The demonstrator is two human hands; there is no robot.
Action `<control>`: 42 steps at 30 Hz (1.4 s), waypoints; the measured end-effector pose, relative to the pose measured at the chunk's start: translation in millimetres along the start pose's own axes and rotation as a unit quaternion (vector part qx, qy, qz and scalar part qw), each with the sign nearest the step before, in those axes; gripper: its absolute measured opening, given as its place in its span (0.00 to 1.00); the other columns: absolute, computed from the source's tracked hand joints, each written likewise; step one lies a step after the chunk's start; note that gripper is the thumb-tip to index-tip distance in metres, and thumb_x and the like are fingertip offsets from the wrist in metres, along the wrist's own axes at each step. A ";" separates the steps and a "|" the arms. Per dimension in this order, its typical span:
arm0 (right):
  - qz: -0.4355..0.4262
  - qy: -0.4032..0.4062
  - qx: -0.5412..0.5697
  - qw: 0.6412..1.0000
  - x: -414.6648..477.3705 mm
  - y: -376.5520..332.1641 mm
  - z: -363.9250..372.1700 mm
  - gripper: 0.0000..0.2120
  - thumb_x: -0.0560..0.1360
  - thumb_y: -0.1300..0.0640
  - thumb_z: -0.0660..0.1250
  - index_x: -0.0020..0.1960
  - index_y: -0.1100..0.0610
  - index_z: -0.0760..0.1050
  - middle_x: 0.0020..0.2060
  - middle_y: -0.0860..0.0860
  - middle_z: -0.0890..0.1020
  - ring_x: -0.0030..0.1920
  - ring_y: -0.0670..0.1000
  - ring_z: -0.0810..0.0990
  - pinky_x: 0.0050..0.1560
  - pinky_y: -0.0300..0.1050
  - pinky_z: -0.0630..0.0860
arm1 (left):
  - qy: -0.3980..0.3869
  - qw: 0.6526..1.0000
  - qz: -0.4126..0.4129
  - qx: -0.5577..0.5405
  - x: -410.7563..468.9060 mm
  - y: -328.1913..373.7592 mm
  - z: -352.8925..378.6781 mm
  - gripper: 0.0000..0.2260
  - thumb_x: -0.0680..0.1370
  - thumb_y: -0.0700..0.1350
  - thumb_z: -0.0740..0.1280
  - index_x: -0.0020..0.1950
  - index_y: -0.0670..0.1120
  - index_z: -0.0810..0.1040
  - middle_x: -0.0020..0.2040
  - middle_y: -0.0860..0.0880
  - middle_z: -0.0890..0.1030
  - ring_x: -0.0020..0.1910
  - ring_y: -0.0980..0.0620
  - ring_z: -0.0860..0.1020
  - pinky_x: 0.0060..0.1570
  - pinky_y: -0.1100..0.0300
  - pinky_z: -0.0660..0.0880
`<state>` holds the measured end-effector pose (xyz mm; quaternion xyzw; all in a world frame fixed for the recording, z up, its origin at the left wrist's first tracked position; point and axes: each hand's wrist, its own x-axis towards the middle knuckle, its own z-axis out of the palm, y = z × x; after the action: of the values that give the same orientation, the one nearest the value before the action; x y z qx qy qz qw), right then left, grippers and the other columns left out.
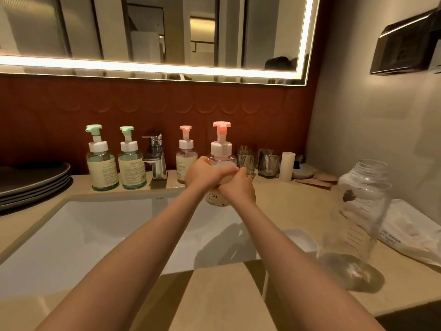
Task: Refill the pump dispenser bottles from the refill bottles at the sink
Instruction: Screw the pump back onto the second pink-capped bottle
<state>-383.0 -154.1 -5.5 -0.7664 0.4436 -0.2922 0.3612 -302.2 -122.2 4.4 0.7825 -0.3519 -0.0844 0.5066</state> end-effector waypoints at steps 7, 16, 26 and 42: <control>0.010 0.045 0.011 0.999 55.5 -0.1 35.3 0.30 0.72 0.54 0.71 0.68 0.56 0.60 0.66 0.56 0.67 0.62 0.58 0.72 0.55 0.52 0.73 | 0.004 0.999 0.003 0.045 62.5 -17.1 12.4 0.35 0.63 0.64 0.74 0.62 0.46 0.71 0.57 0.49 0.78 0.55 0.48 0.76 0.55 0.50 0.74; 0.022 0.052 0.007 0.998 122.4 7.9 69.6 0.25 0.73 0.52 0.68 0.65 0.57 0.63 0.65 0.55 0.69 0.59 0.58 0.74 0.54 0.52 0.74 | 0.003 0.999 -0.001 0.051 123.8 -41.9 35.1 0.34 0.65 0.61 0.73 0.65 0.45 0.69 0.55 0.50 0.77 0.53 0.49 0.76 0.55 0.51 0.74; 0.036 0.071 0.015 0.997 165.8 14.5 83.5 0.23 0.74 0.53 0.66 0.66 0.59 0.64 0.65 0.57 0.69 0.61 0.59 0.73 0.57 0.54 0.74 | 0.000 0.997 0.014 0.076 145.2 -45.6 43.4 0.41 0.66 0.62 0.72 0.71 0.42 0.63 0.66 0.46 0.73 0.62 0.45 0.73 0.58 0.50 0.73; 0.032 -0.017 0.019 0.999 135.3 1.0 60.7 0.31 0.70 0.52 0.72 0.66 0.60 0.62 0.61 0.57 0.74 0.60 0.58 0.74 0.58 0.51 0.74 | -0.008 0.998 0.034 0.045 107.5 -49.0 26.5 0.21 0.76 0.37 0.62 0.69 0.43 0.67 0.61 0.45 0.76 0.57 0.48 0.75 0.49 0.59 0.71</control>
<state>-277.9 -257.1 -23.5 -0.7498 0.4564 -0.2753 0.3922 -213.1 -198.3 -25.7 0.7911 -0.3861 -0.0575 0.4709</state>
